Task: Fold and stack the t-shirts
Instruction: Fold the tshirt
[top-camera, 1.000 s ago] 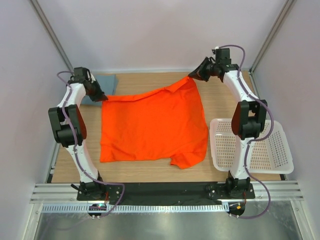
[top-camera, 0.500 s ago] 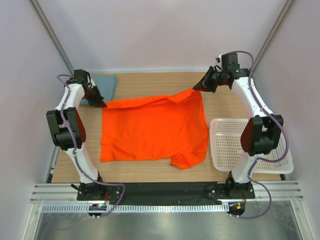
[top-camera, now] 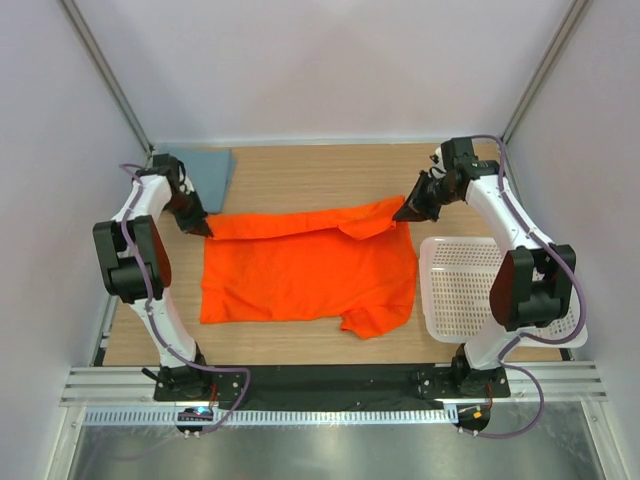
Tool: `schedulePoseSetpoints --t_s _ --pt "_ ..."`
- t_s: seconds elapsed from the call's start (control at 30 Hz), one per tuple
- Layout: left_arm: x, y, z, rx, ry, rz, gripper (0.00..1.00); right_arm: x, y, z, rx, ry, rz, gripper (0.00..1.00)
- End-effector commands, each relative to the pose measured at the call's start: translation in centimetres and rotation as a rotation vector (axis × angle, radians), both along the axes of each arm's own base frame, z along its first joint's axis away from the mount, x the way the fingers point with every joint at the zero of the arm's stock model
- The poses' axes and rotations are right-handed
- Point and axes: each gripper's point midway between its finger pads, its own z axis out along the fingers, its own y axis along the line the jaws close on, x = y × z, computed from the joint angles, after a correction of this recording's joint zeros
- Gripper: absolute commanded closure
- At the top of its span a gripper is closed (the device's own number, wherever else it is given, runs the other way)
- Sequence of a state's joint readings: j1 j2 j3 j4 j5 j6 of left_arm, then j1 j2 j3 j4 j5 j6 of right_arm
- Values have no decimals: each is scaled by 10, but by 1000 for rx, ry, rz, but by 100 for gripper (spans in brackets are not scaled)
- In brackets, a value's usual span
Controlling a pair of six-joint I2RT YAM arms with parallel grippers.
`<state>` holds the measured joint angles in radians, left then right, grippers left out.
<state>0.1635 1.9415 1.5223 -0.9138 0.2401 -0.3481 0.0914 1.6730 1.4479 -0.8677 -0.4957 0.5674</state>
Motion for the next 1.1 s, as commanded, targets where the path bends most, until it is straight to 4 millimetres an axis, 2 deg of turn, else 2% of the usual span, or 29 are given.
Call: schedulePoseSetpoints --t_s 0.0,0.23,0.47,0.87,1.07 --pt "-12 4 10 26 -5 -24 100 -13 -3 18 -21 -54 25 98" --pt "-25 6 -2 41 50 -38 99 -34 -9 4 -50 -8 33 99" --pt "-25 9 -15 53 85 -24 98 -52 -9 -33 -44 70 25 99" --pt "-30 8 -32 41 132 -25 97 -49 -16 -61 -103 97 24 99" --pt "-34 8 -36 43 146 -25 95 -55 -20 -78 -123 130 25 98"
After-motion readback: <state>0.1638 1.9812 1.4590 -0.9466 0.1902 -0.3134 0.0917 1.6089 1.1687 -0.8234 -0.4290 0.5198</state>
